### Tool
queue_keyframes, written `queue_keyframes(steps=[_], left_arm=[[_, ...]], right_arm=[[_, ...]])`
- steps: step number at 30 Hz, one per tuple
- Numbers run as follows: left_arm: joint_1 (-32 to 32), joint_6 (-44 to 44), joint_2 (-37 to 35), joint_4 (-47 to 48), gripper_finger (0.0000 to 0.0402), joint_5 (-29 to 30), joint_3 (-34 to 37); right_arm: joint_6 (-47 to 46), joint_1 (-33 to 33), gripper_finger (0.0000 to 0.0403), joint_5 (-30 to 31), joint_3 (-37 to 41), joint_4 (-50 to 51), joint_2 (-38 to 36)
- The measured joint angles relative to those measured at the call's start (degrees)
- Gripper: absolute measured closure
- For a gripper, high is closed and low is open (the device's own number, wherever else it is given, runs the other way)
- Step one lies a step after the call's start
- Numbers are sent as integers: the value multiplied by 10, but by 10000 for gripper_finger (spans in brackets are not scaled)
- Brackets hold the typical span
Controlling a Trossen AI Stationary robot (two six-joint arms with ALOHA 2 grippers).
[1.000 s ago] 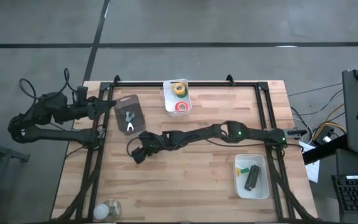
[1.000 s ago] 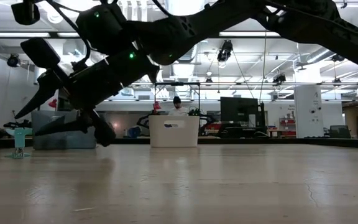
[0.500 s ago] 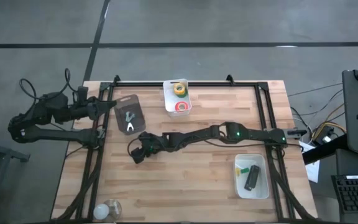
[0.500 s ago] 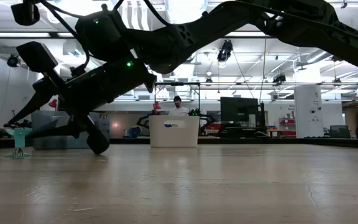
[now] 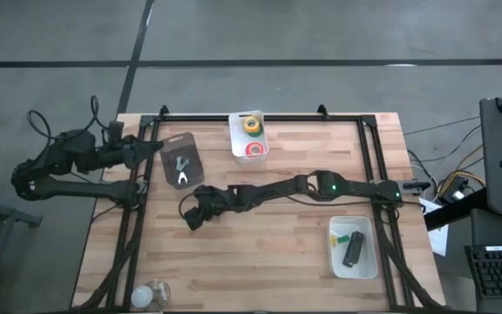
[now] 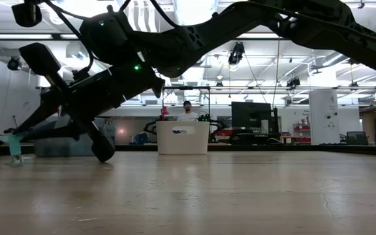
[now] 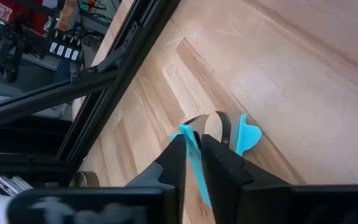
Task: Pick and place Stapler, Stapler remover, tape
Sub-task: Put the light blue staple remover into the black bin
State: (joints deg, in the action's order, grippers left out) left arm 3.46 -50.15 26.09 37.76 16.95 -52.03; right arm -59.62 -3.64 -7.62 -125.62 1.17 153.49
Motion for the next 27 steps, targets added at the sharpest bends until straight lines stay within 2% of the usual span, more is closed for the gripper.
queue_keyframes(steps=[5, 13, 20, 24, 27], left_arm=[[0, 6, 0, 0, 305, 0, 0], [0, 7, 0, 0, 305, 0, 0], [0, 7, -1, 0, 307, 0, 0], [0, 11, -3, 0, 305, 0, -2], [0, 12, -4, -2, 305, 0, -6]], right_arm=[[2, 1, 392, -14, 0, 0, 0], [3, 8, 394, -38, -7, 2, -5], [31, 9, 395, -45, -52, 3, -32], [54, 9, 395, -44, -90, 38, -36], [61, 12, 395, -39, -89, 52, -53]])
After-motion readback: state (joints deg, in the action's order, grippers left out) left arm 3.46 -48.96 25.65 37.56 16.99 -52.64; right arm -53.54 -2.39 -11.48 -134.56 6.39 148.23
